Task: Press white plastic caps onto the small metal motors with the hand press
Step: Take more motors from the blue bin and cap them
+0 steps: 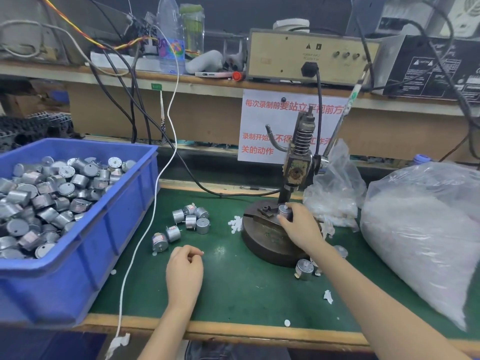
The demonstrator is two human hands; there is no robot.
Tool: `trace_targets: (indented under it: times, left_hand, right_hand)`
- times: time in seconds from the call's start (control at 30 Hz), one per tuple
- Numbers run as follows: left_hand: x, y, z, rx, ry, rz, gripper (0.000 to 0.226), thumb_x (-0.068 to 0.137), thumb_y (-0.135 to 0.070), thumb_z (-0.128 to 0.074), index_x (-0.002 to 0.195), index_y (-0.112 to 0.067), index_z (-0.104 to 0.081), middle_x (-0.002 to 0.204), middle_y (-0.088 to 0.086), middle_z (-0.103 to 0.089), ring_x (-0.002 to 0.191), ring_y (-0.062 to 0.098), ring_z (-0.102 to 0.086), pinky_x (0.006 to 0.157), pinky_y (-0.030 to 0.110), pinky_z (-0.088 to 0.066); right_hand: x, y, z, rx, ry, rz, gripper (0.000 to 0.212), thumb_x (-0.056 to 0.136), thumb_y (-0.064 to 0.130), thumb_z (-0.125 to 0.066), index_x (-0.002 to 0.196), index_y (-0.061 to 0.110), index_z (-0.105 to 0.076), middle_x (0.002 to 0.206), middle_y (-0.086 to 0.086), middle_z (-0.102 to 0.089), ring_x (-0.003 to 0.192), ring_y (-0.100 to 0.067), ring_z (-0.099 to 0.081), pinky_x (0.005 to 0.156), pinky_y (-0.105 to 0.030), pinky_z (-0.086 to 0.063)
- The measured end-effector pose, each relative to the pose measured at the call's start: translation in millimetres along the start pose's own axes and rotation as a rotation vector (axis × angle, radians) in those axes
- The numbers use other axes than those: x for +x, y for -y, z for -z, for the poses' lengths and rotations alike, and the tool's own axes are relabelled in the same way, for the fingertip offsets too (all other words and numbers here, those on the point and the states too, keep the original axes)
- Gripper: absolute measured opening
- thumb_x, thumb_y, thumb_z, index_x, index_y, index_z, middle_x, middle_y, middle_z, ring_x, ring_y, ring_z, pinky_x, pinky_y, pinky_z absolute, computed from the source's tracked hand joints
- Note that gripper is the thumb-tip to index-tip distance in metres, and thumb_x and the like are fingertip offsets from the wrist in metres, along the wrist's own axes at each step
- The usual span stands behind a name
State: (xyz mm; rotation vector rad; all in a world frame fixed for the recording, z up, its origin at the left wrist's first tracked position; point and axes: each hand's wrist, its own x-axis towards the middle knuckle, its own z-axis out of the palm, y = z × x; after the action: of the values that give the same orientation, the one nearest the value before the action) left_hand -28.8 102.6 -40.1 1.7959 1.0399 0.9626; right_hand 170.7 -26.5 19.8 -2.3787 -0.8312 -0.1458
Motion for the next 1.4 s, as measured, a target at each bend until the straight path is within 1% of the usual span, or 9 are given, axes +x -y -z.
trace_targets:
  times: [0.3,0.47,0.6,0.73,0.87,0.93,1.2,1.3,1.4]
  left_hand:
    - [-1,-2,2,0.017,0.02,0.003,0.024,0.082,0.007,-0.044,0.081,-0.003,-0.065,0.087,0.005,-0.055,0.08,0.024,-0.05,0.064,0.027,-0.027]
    - [-1,-3,1,0.003,-0.024,0.01,0.021,0.081,0.01,-0.045,0.08,-0.002,-0.063,0.087,0.008,-0.05,0.083,0.028,-0.051,0.066,0.026,-0.026]
    - [-2,-4,-1,0.082,-0.038,-0.016,0.021,0.079,0.011,-0.047,0.09,0.002,-0.062,0.096,0.013,-0.049,0.097,0.031,-0.046,0.081,0.027,-0.031]
    - [-5,-5,-2,0.305,-0.07,-0.09,0.028,0.076,0.005,-0.052,0.1,-0.004,-0.062,0.108,0.012,-0.052,0.104,0.031,-0.042,0.088,0.035,-0.029]
    - [-3,-8,-1,0.508,-0.078,-0.257,0.035,0.063,0.008,-0.064,0.097,-0.002,-0.065,0.108,0.017,-0.057,0.1,0.037,-0.053,0.085,0.045,-0.037]
    - [5,-5,3,0.594,-0.126,-0.354,0.041,0.056,0.009,-0.07,0.096,0.001,-0.065,0.108,0.021,-0.06,0.098,0.039,-0.057,0.087,0.05,-0.042]
    - [40,14,6,0.764,-0.115,-0.387,0.052,0.071,-0.007,-0.075,0.119,0.002,-0.056,0.12,0.024,-0.057,0.115,0.037,-0.053,0.103,0.054,-0.032]
    - [43,17,5,0.793,-0.082,-0.289,0.05,0.085,-0.017,-0.062,0.131,-0.004,-0.047,0.129,0.017,-0.051,0.125,0.031,-0.043,0.11,0.047,-0.019]
    - [46,20,5,0.753,-0.126,-0.266,0.051,0.084,-0.017,-0.064,0.13,-0.003,-0.048,0.125,0.017,-0.053,0.121,0.032,-0.045,0.106,0.047,-0.025]
  right_hand:
    - [-19,9,-1,-0.077,-0.088,0.076,0.022,0.086,0.03,-0.063,0.093,0.016,-0.047,0.086,-0.002,-0.055,0.09,-0.026,-0.054,0.072,-0.034,-0.038]
    - [-48,12,-4,0.078,0.036,0.136,0.038,0.081,0.034,-0.067,0.115,0.02,-0.054,0.101,0.004,-0.057,0.1,-0.015,-0.048,0.077,-0.026,-0.036]
    - [-74,4,-9,-0.145,0.098,0.359,0.038,0.084,0.042,-0.062,0.115,0.02,-0.06,0.103,0.003,-0.06,0.1,-0.018,-0.048,0.084,-0.023,-0.032]
    - [-89,-4,-3,-0.315,0.168,0.365,0.038,0.087,0.048,-0.056,0.115,0.024,-0.059,0.106,0.008,-0.059,0.104,-0.016,-0.047,0.086,-0.025,-0.031]
    - [-98,0,-2,-0.445,-0.022,0.489,0.039,0.055,0.036,-0.087,0.085,0.016,-0.07,0.082,0.001,-0.061,0.071,-0.02,-0.059,0.06,-0.03,-0.048]
    - [-95,6,-5,-0.405,-0.111,0.515,0.044,0.052,0.034,-0.087,0.088,0.014,-0.071,0.082,-0.002,-0.061,0.068,-0.022,-0.06,0.057,-0.032,-0.049]
    - [-50,55,-47,-0.556,-0.085,0.684,0.022,0.052,0.03,-0.085,0.071,0.025,-0.074,0.072,0.013,-0.064,0.074,-0.011,-0.063,0.076,-0.02,-0.05]
    - [-36,65,-66,-0.69,0.036,0.617,0.025,0.078,0.023,-0.066,0.102,0.018,-0.069,0.1,0.003,-0.066,0.104,-0.017,-0.056,0.106,-0.029,-0.034]
    - [-28,70,-79,-0.783,0.081,0.544,0.037,0.088,0.015,-0.054,0.123,0.004,-0.056,0.121,-0.01,-0.059,0.125,-0.023,-0.043,0.116,-0.038,-0.015]
